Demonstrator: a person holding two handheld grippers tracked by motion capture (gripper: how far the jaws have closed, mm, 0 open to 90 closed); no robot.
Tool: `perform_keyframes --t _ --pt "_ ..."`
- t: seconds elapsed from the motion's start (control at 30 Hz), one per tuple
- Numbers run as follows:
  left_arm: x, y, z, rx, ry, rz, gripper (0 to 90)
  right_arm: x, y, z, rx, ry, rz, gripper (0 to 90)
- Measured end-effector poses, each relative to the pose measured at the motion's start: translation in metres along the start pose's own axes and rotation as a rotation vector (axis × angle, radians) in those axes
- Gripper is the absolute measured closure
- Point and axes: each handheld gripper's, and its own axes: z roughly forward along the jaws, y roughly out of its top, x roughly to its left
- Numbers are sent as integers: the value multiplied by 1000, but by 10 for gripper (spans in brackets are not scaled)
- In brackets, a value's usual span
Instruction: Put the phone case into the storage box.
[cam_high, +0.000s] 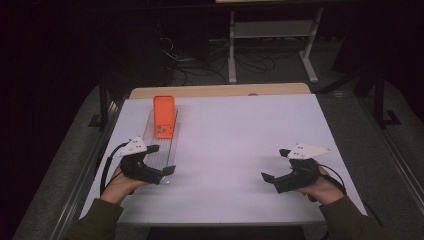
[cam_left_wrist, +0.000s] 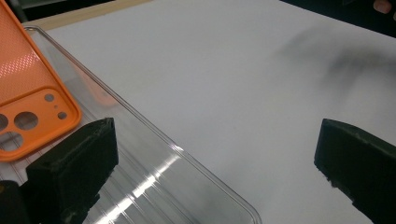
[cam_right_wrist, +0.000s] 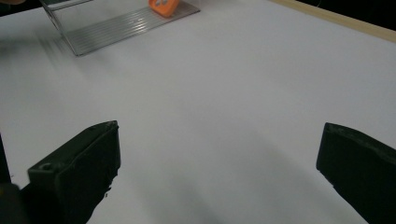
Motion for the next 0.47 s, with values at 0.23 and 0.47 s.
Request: perform_keyframes --t 0.23,0.47 --pt "1 -1 -1 7 -4 -3 0 0 1 -1 -4 1 3 0" --pt "2 -1 -2 2 -4 3 0 0 1 -1 -6 3 3 0"
